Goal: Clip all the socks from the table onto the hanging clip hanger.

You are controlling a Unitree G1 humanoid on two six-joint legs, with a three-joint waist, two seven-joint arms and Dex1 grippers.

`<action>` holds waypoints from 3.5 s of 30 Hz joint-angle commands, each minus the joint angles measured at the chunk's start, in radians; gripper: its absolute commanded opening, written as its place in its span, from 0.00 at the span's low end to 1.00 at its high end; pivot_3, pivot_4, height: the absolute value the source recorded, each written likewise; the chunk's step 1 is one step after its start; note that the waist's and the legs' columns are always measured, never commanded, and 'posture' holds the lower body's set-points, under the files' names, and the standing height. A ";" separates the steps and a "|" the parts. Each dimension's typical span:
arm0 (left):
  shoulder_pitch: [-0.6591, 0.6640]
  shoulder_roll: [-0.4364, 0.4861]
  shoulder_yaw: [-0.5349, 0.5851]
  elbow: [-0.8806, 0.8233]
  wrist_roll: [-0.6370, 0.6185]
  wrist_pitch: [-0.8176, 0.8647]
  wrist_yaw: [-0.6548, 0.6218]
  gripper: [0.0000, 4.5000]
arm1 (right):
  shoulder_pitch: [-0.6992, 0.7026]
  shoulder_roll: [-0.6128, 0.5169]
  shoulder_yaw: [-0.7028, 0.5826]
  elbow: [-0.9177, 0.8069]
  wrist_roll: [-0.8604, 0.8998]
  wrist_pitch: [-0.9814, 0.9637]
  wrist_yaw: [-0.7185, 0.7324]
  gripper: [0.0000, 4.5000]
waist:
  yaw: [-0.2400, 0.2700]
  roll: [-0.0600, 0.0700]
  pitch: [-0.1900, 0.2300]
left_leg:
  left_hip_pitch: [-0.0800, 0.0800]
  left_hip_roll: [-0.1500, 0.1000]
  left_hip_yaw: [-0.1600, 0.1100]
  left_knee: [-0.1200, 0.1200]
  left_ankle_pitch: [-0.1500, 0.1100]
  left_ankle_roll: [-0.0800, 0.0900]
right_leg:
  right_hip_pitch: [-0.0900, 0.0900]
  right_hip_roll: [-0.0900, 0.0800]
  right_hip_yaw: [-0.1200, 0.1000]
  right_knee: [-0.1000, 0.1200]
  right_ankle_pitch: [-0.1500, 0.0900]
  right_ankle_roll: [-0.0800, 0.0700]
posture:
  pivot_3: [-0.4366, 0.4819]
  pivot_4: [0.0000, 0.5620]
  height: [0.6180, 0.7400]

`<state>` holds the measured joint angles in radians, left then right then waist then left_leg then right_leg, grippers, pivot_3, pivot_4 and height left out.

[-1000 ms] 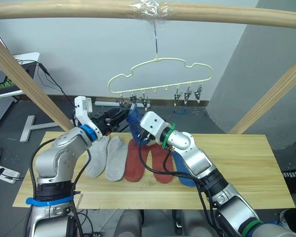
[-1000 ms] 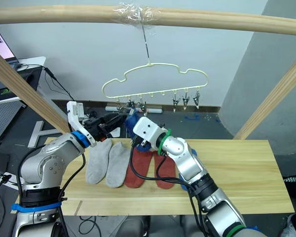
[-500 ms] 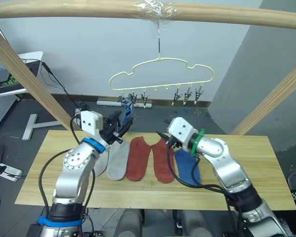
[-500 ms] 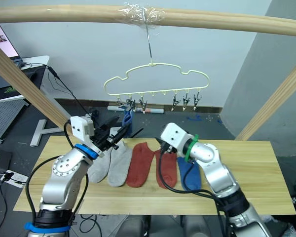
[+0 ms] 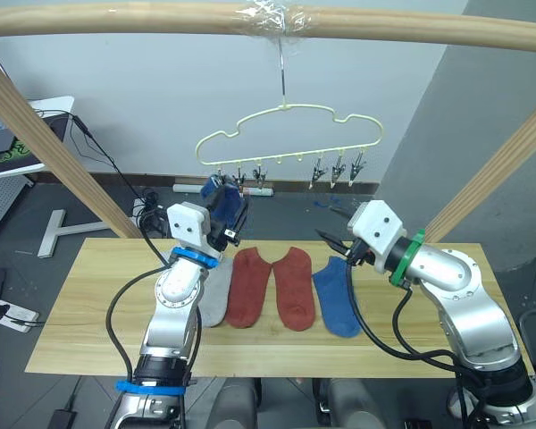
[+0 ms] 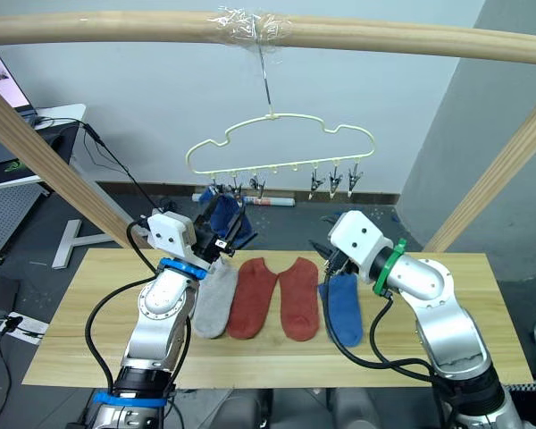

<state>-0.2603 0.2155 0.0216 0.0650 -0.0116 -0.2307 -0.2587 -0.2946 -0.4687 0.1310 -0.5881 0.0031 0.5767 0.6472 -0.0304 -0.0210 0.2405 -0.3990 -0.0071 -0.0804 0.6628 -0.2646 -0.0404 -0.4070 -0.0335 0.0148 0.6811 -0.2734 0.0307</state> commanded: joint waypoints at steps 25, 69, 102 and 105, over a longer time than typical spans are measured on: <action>-0.062 -0.034 -0.013 0.136 -0.042 -0.084 -0.042 0.54 | -0.011 -0.074 -0.079 -0.066 0.093 0.026 -0.036 0.52 | -0.001 0.000 0.000 | 0.000 0.000 0.000 0.001 0.000 0.000 | 0.001 0.000 -0.001 0.000 0.000 0.000 | 0.42 0.36 0.83; -0.242 -0.064 0.013 0.183 -0.045 0.011 0.069 0.54 | -0.034 -0.145 -0.094 -0.066 0.310 -0.060 0.084 0.52 | -0.002 -0.001 -0.001 | 0.000 0.000 0.001 0.002 0.001 0.000 | 0.001 0.004 0.000 0.001 0.001 0.001 | 0.41 0.34 0.83; -0.218 -0.020 0.019 0.128 -0.097 0.045 -0.018 0.02 | 0.157 -0.057 0.042 0.054 0.080 0.003 -0.170 0.95 | -0.003 -0.002 -0.005 | 0.001 0.000 0.001 0.003 0.001 0.000 | 0.001 0.004 0.001 0.001 0.002 0.000 | 0.41 0.35 0.83; -0.213 -0.014 0.021 0.113 -0.111 0.073 -0.040 0.02 | 0.175 0.019 0.085 0.157 0.024 0.008 -0.252 1.00 | -0.002 -0.002 -0.005 | 0.001 0.001 0.002 0.003 0.003 -0.001 | 0.001 0.004 0.000 0.002 0.003 -0.001 | 0.42 0.36 0.83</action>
<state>-0.4765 0.1953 0.0375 0.2237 -0.1053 -0.1635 -0.2839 -0.1271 -0.4642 0.2020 -0.4567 0.0630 0.5875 0.4447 -0.0323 -0.0231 0.2357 -0.3983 -0.0064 -0.0788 0.6654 -0.2608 -0.0418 -0.4058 -0.0284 0.0147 0.6827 -0.2698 0.0297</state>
